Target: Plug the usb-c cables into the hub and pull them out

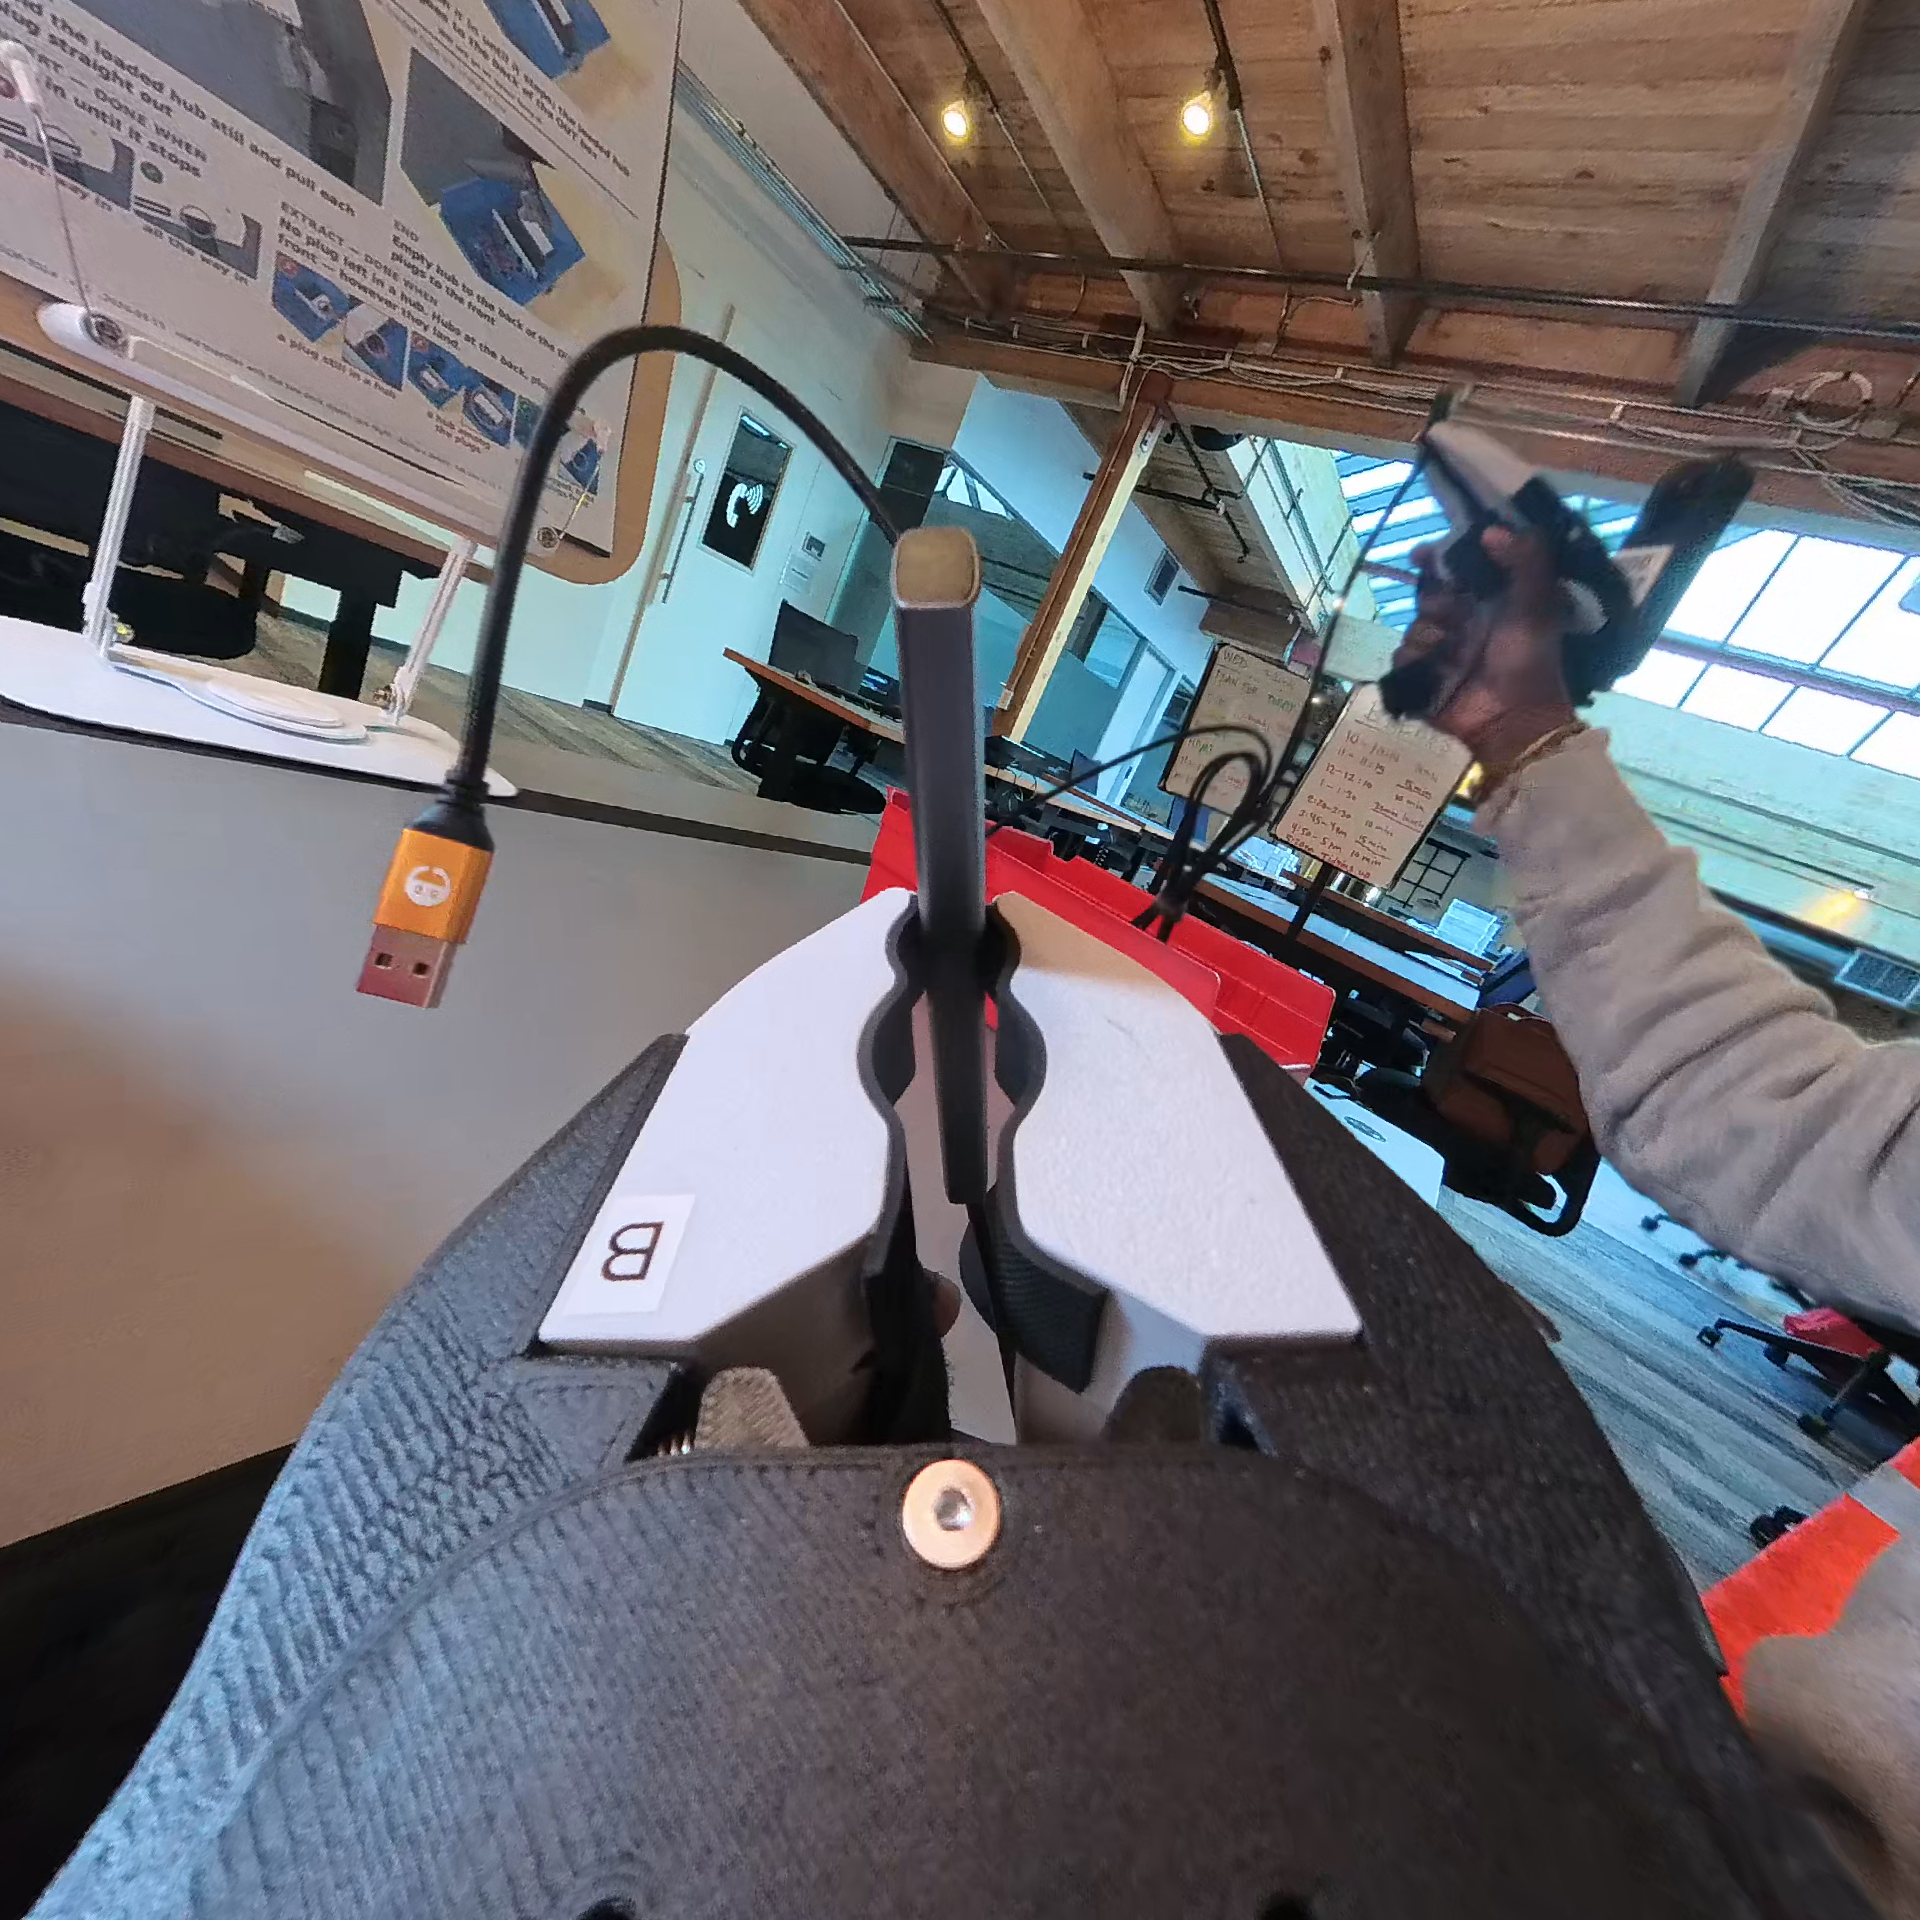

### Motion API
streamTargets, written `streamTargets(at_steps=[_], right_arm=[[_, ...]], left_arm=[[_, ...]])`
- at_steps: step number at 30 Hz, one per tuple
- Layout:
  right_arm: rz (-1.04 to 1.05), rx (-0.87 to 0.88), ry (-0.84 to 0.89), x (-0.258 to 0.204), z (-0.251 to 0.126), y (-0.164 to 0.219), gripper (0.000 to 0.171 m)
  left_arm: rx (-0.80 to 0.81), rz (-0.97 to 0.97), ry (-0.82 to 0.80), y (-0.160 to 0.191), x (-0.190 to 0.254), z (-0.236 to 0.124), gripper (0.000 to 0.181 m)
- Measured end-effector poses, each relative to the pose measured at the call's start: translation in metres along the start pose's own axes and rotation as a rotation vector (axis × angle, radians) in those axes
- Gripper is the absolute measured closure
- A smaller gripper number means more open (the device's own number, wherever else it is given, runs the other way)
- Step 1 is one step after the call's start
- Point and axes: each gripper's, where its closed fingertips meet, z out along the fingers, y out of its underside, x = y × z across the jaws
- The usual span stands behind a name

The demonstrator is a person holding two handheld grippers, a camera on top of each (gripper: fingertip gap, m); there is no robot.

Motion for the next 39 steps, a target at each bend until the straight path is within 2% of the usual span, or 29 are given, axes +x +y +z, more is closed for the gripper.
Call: streamTargets(at_steps=[6, 10, 16, 20, 23, 24, 26, 28, 29, 31, 32, 33, 36, 38, 39], right_arm=[[-0.105, -0.183, 0.003, 0.006, -0.028, 0.080, 0.164], [-0.262, -0.489, 0.049, 0.014, -0.054, 0.143, 0.163], [-0.394, -0.999, -0.082, -0.006, -0.101, 0.257, 0.164], [-0.414, -1.220, -0.159, -0.014, -0.122, 0.298, 0.164], [-0.512, -1.416, -0.162, -0.005, -0.137, 0.323, 0.163], [-0.590, -1.455, -0.113, 0.005, -0.138, 0.326, 0.162], [-0.738, -1.415, 0.005, 0.025, -0.124, 0.319, 0.162], [-0.706, -1.329, 0.072, 0.030, -0.106, 0.306, 0.160], [-0.652, -1.318, 0.080, 0.029, -0.101, 0.302, 0.153], [-0.538, -1.358, 0.090, 0.028, -0.097, 0.293, 0.108], [-0.486, -1.378, 0.088, 0.027, -0.096, 0.287, 0.092], [-0.446, -1.382, 0.083, 0.025, -0.096, 0.278, 0.083], [-0.191, -1.331, -0.079, -0.010, -0.098, 0.246, 0.081], [0.021, -1.383, -0.208, -0.042, -0.117, 0.230, 0.059], [0.048, -1.448, -0.242, -0.050, -0.133, 0.228, 0.048]], left_arm=[[-0.016, -0.002, -0.005, 0.002, -0.001, 0.002, 0.170], [-0.024, -0.002, -0.003, 0.003, -0.001, 0.002, 0.170], [-0.016, 0.016, -0.005, 0.002, 0.001, 0.001, 0.170], [-0.022, 0.019, -0.003, 0.003, 0.001, 0.002, 0.170], [-0.024, 0.016, -0.004, 0.003, 0.001, 0.002, 0.170], [-0.022, 0.014, -0.004, 0.003, 0.000, 0.002, 0.170], [-0.019, 0.013, -0.003, 0.003, 0.000, 0.002, 0.170], [-0.021, 0.012, 0.000, 0.003, 0.001, 0.002, 0.170], [-0.022, 0.011, 0.002, 0.003, 0.001, 0.002, 0.170], [-0.020, 0.009, 0.003, 0.003, 0.001, 0.002, 0.170], [-0.018, 0.009, 0.004, 0.002, 0.001, 0.001, 0.170], [-0.015, 0.007, 0.005, 0.002, 0.001, 0.001, 0.170], [-0.012, 0.004, 0.009, 0.002, 0.001, 0.001, 0.170], [-0.012, 0.005, 0.011, 0.002, 0.001, 0.001, 0.170], [-0.013, 0.006, 0.013, 0.002, 0.002, 0.001, 0.170]])
